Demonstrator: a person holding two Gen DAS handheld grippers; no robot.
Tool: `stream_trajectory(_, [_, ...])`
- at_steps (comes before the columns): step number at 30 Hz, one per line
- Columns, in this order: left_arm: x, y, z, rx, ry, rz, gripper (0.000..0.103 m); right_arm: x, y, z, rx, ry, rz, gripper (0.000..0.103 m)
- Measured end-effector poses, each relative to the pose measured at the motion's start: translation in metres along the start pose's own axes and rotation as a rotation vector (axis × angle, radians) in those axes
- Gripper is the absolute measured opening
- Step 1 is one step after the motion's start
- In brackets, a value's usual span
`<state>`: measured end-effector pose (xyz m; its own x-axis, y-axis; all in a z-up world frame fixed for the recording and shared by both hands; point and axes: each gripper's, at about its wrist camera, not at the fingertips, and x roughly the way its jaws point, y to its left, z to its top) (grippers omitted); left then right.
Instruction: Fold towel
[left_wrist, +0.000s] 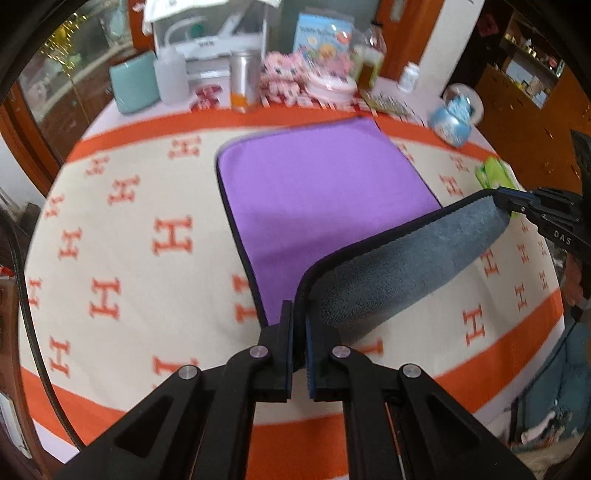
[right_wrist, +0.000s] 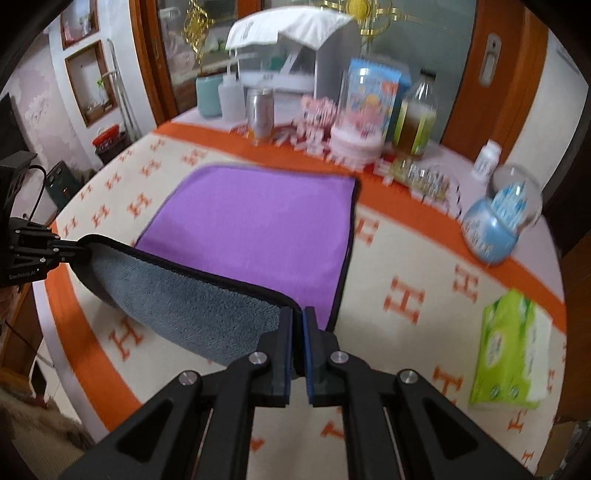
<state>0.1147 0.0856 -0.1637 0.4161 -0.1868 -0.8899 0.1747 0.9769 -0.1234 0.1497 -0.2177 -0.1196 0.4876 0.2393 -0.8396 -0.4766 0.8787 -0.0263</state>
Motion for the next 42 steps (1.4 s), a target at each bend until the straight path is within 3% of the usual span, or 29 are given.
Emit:
stream_trajectory(9, [-0.003,0.014,0.057,-0.023,-0.084,0.076,0.003,0.015,-0.005,0.061,0.016,-0.074,-0.102,0.005])
stream_trajectory(17, [0.023,0.031,0.107,-0.061,-0.117,0.125,0.003,0.06,-0.016,0.11,0.07,-0.09,-0.171,0.005])
stream_trajectory(28, [0.09,0.053,0.149,-0.113,-0.079,0.182,0.003,0.129,-0.028,0.138,0.122,-0.039,-0.215,0.005])
stream_trajectory(42, [0.152,0.066,0.158,-0.162,-0.012,0.201,0.004,0.187,-0.034,0.143,0.121,0.035,-0.245,0.005])
